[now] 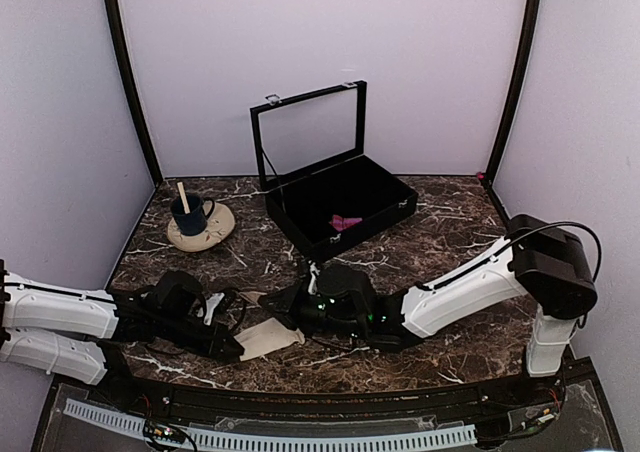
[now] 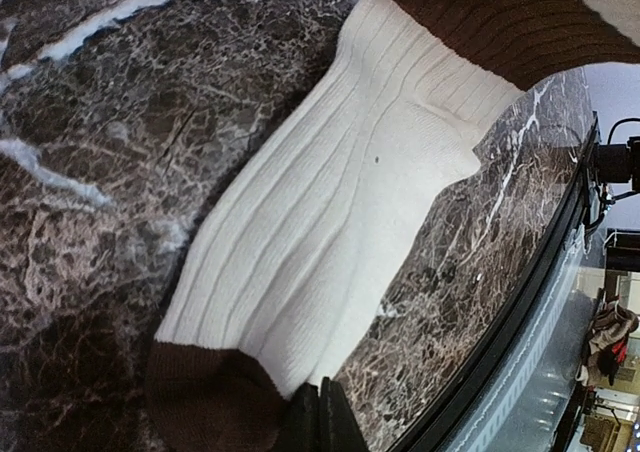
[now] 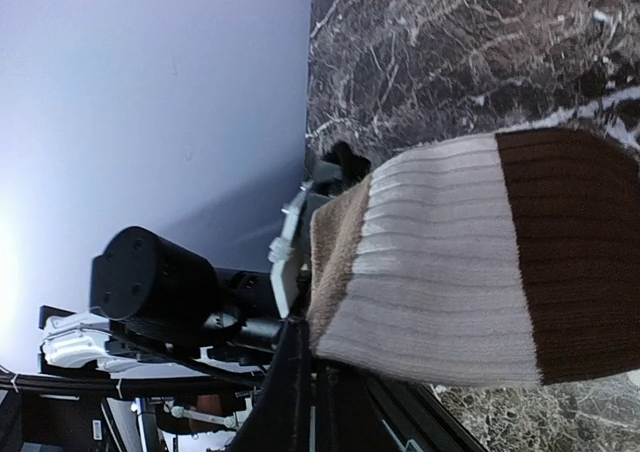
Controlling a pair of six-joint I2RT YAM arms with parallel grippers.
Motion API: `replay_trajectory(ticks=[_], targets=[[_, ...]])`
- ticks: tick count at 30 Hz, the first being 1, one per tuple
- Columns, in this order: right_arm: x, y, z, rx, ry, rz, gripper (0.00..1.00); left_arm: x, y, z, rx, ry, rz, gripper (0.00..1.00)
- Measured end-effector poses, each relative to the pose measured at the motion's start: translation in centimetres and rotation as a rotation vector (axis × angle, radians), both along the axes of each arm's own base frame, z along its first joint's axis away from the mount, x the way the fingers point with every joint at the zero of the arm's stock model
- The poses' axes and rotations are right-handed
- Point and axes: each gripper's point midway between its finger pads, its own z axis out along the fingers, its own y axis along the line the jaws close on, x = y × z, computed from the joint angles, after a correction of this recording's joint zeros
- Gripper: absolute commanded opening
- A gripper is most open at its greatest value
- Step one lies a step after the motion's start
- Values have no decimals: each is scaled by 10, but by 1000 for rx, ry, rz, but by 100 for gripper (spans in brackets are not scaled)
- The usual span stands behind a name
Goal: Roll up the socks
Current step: Place the sock at the center of the board.
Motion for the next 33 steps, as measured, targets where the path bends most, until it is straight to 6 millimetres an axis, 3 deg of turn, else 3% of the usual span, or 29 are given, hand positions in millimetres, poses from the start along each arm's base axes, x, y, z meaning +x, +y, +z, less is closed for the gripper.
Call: replay_trajectory(ticks=[6,11,20,33], targets=[[-23,15,-38,-80,41,66,0,1,2,0,-6,8,29,1],[-33,24,-56,-106,60,95,0,3,4,7,-30,-2,71,1],[-42,46,-61,-85,77,126,0,1,15,15,-49,-17,136,1],[-50,71,-48,-36,64,150,0,-2,35,24,-10,-22,202,0]])
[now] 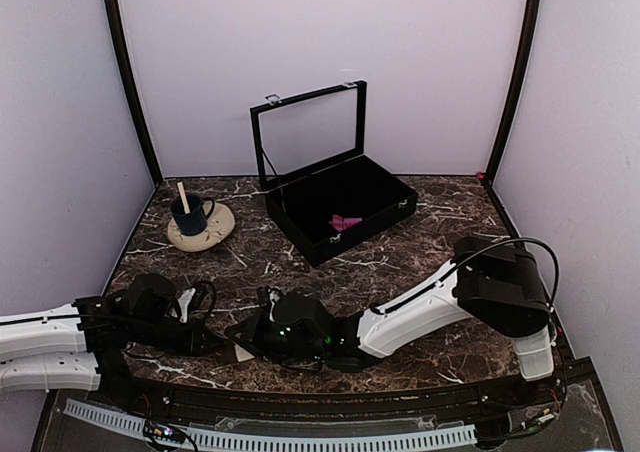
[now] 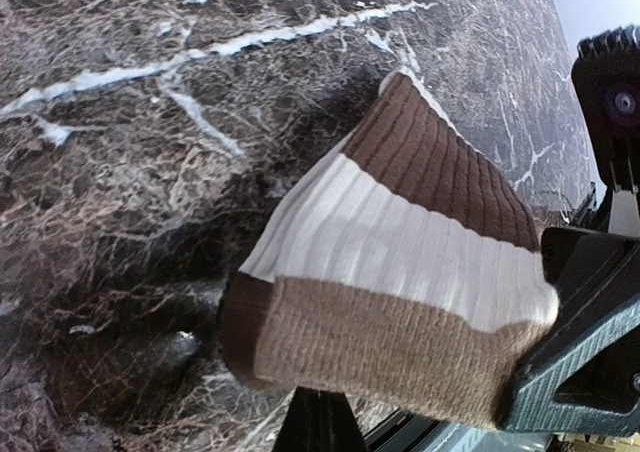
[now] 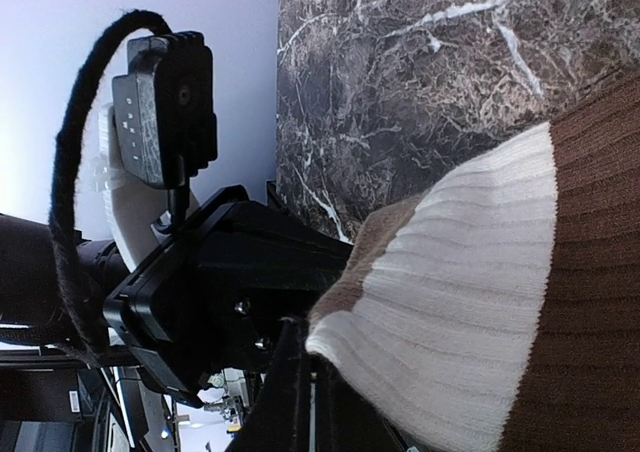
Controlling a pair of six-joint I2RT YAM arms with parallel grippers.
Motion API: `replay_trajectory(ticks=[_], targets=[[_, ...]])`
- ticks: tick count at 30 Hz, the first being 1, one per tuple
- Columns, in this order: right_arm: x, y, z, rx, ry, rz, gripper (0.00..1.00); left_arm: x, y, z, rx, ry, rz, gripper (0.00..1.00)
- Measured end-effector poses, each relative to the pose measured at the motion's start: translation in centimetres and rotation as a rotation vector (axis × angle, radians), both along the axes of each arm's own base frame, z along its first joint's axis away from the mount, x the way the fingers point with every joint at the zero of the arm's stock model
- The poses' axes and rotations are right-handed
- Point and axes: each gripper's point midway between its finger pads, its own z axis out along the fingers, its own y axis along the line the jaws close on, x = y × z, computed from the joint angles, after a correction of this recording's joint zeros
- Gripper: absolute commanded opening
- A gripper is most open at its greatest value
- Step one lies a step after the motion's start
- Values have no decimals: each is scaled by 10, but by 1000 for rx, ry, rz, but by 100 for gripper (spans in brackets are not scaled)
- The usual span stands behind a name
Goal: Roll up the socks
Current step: Place the sock at the center of the board.
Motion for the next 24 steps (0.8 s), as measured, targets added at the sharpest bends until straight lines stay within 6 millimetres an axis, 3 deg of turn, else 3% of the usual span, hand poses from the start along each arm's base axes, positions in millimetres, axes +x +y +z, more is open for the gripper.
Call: replay_trajectory(ticks=[6,9,11,15,20,24], targets=[[-8,2,-20,-24,20,12,3,0,4,5,22,9,20,0],[-14,3,-37,-49,40,23,16,3,5,11,25,-1,30,0],[-18,3,-44,-65,46,33,30,3,6,15,28,-3,33,0],[-27,4,-45,-67,54,58,48,4,8,20,37,-10,43,0],[-36,-2,-46,-105,46,85,50,5,10,22,38,-19,49,0],[-39,-8,-31,-125,30,106,50,5,9,18,52,-11,43,0]])
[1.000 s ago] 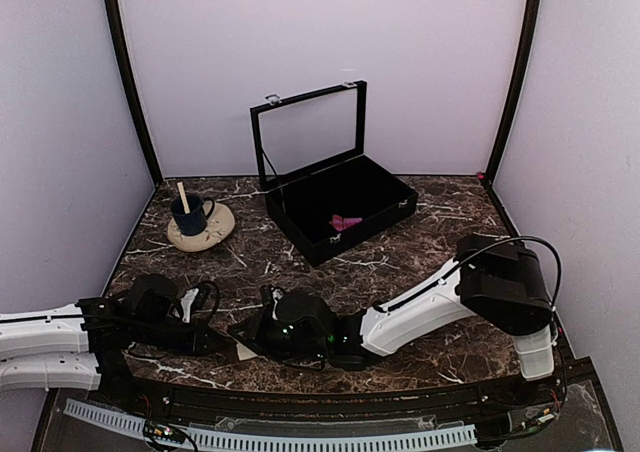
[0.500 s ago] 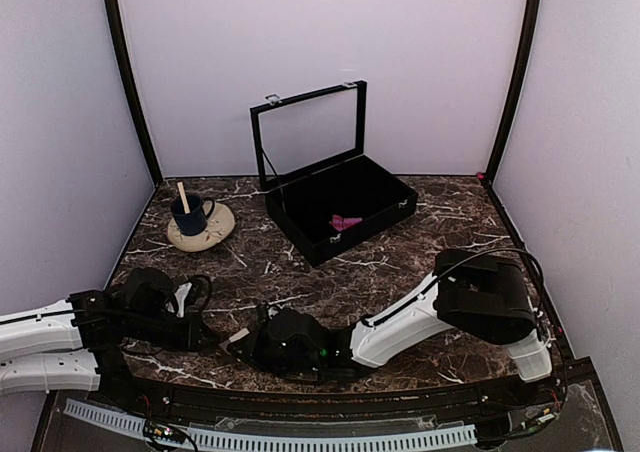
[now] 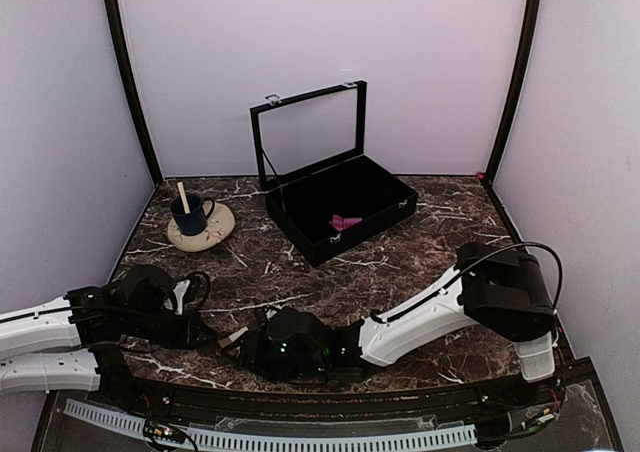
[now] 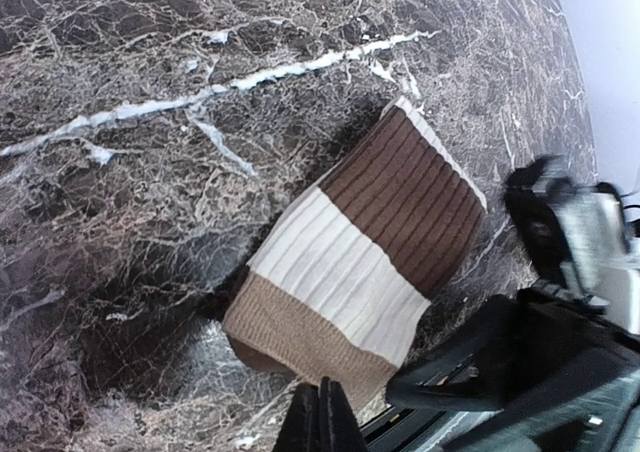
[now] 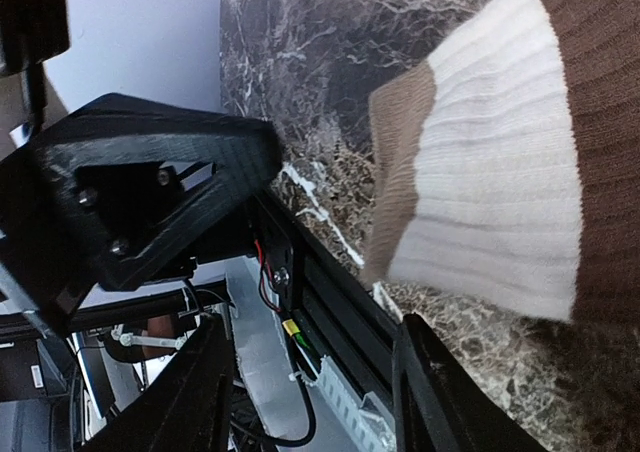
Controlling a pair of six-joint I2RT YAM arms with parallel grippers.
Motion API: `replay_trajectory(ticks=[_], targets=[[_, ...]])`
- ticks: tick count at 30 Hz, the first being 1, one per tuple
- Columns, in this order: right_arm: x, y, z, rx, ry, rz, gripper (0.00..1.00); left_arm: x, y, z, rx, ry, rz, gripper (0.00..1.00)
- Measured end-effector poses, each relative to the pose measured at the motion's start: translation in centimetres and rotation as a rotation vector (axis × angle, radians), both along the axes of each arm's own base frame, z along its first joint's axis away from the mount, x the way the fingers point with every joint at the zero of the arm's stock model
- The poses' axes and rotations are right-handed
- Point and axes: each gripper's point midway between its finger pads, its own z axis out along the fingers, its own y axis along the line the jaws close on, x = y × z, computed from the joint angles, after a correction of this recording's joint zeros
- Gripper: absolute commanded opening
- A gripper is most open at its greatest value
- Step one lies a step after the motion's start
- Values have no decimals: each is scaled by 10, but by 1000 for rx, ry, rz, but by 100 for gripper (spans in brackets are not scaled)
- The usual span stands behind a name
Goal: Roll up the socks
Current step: Place the sock at the center of the board.
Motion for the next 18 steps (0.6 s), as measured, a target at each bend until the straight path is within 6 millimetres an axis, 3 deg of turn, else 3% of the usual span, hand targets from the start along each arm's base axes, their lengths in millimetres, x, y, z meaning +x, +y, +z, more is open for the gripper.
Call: replay_trajectory(ticks=[7,13,18], targets=[[-9,-17,28,-40,-41,49,45,5,-9,-5,5,-1,-31,0],[-8,-53,53,-99,-119,39,24,11,-26,-4,-29,-13,-75,0],[10,-65,46,-133,-155,20,12,15,-37,-3,-54,-18,-107,0]])
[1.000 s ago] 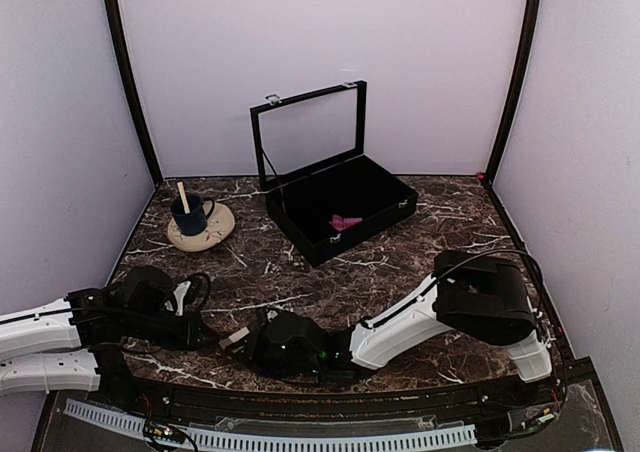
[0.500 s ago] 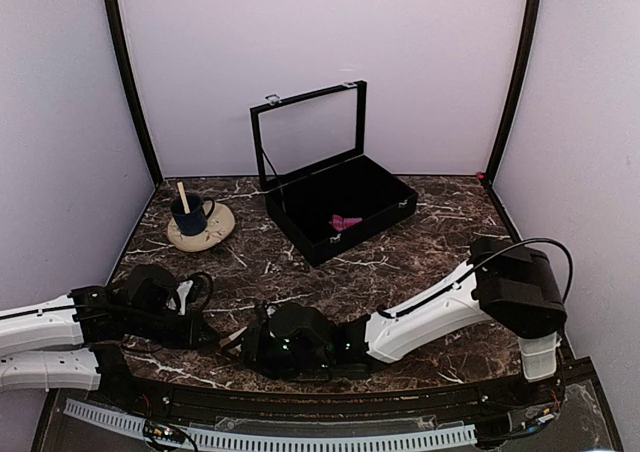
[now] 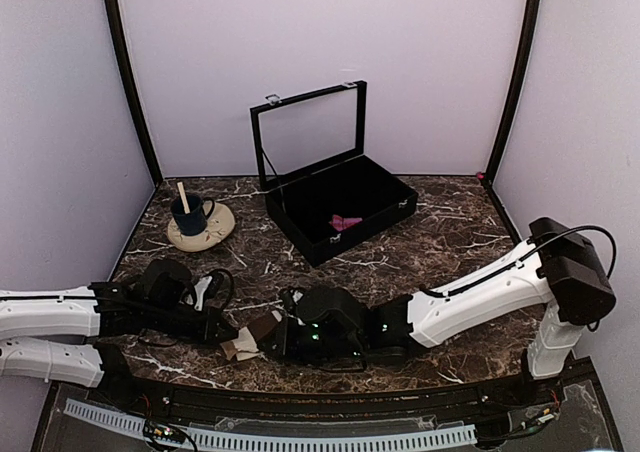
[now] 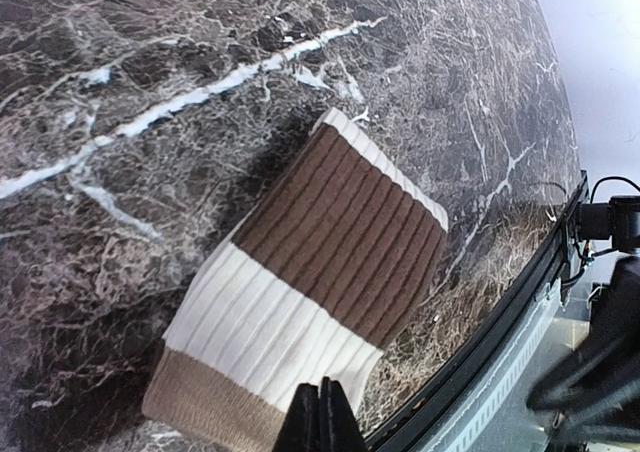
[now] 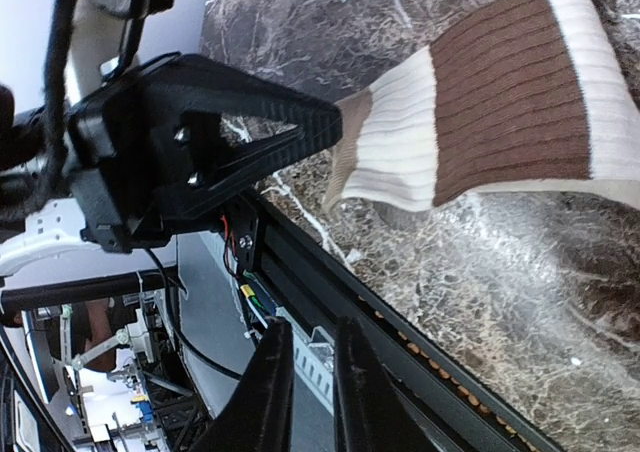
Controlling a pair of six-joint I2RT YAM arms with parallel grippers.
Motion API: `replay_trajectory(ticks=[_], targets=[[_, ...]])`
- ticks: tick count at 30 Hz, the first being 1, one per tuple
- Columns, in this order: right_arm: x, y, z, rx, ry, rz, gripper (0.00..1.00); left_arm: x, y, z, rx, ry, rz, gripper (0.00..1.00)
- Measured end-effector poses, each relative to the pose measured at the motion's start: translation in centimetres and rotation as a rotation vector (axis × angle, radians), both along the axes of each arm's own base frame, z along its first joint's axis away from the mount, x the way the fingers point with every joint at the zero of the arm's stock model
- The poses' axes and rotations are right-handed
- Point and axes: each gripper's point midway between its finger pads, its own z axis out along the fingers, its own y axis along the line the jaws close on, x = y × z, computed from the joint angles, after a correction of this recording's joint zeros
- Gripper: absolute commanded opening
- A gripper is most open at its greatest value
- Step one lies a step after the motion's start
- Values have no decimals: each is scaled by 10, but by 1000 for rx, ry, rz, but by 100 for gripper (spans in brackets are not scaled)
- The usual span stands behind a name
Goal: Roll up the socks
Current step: Place the sock at the center of the board, then adjust the sock at the center of the board.
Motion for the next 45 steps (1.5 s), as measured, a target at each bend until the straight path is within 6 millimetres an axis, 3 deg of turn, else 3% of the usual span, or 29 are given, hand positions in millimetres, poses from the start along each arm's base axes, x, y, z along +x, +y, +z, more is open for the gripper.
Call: replay_trajectory(ticks=[9,17,25,30,39,45], targets=[[48,1,-32,-7,-19,-59,5,-1,-8,-1,-17,4,-28,0],[65,9,-63,16,1,-83,3,-8,-4,-17,1,34,-39,0],[66,8,-75,63,33,-110,2,-20,9,-38,32,79,-21,0],[62,-5,-93,49,66,-128,1,-24,13,-46,40,101,-1,0],[60,-14,-95,88,85,-144,1,-21,11,-48,21,112,28,0],[62,-31,-93,59,71,-168,1,-20,10,-48,17,114,39,0]])
